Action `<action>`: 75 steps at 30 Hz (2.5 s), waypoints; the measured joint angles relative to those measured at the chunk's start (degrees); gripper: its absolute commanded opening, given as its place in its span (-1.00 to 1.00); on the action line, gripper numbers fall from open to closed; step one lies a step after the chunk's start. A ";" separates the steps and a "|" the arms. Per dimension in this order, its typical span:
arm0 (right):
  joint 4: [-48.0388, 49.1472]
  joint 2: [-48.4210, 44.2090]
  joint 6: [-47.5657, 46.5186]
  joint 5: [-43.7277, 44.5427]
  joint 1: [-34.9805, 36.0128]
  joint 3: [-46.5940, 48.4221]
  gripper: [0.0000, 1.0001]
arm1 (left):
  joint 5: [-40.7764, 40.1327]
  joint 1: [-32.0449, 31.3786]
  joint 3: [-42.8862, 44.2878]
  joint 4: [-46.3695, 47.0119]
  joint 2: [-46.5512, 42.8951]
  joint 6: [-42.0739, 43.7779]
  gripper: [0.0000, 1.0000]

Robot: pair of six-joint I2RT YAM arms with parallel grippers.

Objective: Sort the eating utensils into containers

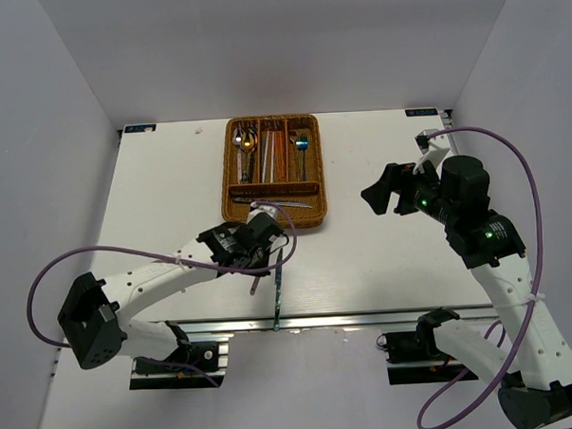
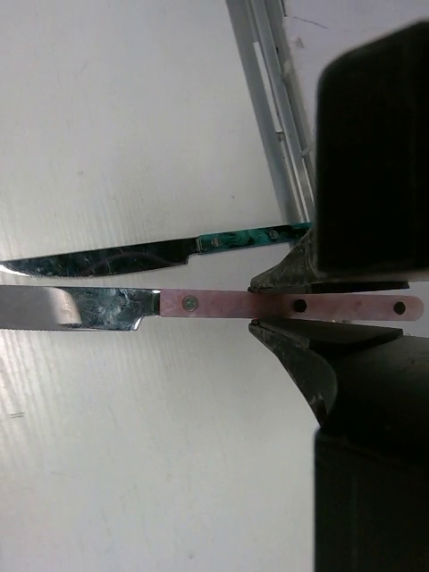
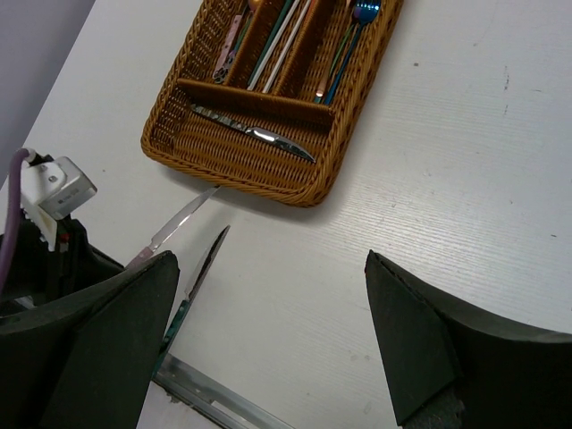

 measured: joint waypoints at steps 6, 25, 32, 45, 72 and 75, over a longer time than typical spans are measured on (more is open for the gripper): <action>0.00 -0.57 -0.26 0.37 0.00 0.00 0.79 | -3.76 -0.11 10.64 -8.20 2.43 6.91 -1.00; 1.81 -0.50 -0.66 0.17 0.13 -1.44 0.79 | -15.96 10.01 27.76 10.69 21.22 35.45 -0.63; 2.05 -0.15 -0.31 0.87 0.35 -2.03 0.79 | -2.08 8.76 16.15 7.15 10.45 25.38 0.96; 5.53 16.98 17.53 20.52 33.73 -9.25 0.79 | -31.28 18.27 3.13 0.20 -17.42 2.60 0.96; -5.44 61.51 50.49 38.51 58.77 11.65 -0.40 | -32.68 32.37 -10.40 11.02 -29.20 6.10 0.97; -3.58 58.31 53.09 38.88 58.75 7.04 -0.89 | -31.93 32.37 -10.56 11.37 -29.49 6.54 0.96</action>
